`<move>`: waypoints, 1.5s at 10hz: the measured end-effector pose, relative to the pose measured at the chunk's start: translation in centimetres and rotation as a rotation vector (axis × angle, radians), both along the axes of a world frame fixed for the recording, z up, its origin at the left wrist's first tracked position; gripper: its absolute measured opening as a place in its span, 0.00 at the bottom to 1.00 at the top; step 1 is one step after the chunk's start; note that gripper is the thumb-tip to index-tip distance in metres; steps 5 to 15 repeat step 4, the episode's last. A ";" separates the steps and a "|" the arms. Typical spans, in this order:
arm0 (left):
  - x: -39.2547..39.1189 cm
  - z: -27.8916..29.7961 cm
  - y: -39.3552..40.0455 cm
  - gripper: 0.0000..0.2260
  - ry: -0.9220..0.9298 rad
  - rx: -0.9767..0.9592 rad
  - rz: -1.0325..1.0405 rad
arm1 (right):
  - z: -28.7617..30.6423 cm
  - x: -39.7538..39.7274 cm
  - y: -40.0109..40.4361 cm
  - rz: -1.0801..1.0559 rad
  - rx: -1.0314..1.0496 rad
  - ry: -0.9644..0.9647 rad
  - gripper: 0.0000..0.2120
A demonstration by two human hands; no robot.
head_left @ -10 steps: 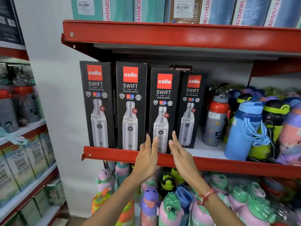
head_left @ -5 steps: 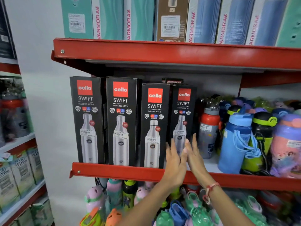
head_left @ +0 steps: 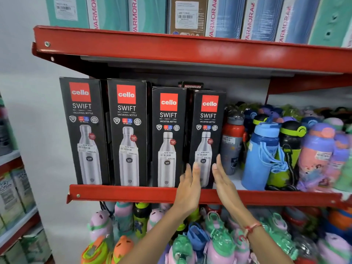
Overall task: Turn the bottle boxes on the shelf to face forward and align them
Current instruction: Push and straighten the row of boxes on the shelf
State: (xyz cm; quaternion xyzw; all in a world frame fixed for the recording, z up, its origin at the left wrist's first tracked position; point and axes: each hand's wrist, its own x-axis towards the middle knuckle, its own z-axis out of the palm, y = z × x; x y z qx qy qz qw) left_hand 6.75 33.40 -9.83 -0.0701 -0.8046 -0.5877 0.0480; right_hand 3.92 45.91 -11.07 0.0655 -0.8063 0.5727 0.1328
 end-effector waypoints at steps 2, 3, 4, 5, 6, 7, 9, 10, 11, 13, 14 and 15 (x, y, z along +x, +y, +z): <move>2.6 0.5 -0.9 0.41 -0.007 -0.081 -0.062 | 0.2 3.0 -0.4 -0.030 0.047 0.018 0.23; 3.6 1.1 -1.7 0.40 0.002 -0.104 -0.097 | 1.0 3.8 -0.7 -0.054 0.083 -0.035 0.27; 4.7 3.8 -3.6 0.37 0.179 -0.081 -0.044 | 4.2 5.0 -2.0 -0.171 0.161 0.104 0.29; 4.7 3.8 -3.6 0.37 0.179 -0.081 -0.044 | 4.2 5.0 -2.0 -0.171 0.161 0.104 0.29; 4.7 3.8 -3.6 0.37 0.179 -0.081 -0.044 | 4.2 5.0 -2.0 -0.171 0.161 0.104 0.29; 4.7 3.8 -3.6 0.37 0.179 -0.081 -0.044 | 4.2 5.0 -2.0 -0.171 0.161 0.104 0.29; 4.7 3.8 -3.6 0.37 0.179 -0.081 -0.044 | 4.2 5.0 -2.0 -0.171 0.161 0.104 0.29; 4.7 3.8 -3.6 0.37 0.179 -0.081 -0.044 | 4.2 5.0 -2.0 -0.171 0.161 0.104 0.29; 4.7 3.8 -3.6 0.37 0.179 -0.081 -0.044 | 4.2 5.0 -2.0 -0.171 0.161 0.104 0.29; 4.7 3.8 -3.6 0.37 0.179 -0.081 -0.044 | 4.2 5.0 -2.0 -0.171 0.161 0.104 0.29; 4.7 3.8 -3.6 0.37 0.179 -0.081 -0.044 | 4.2 5.0 -2.0 -0.171 0.161 0.104 0.29; 4.7 3.8 -3.6 0.37 0.179 -0.081 -0.044 | 4.2 5.0 -2.0 -0.171 0.161 0.104 0.29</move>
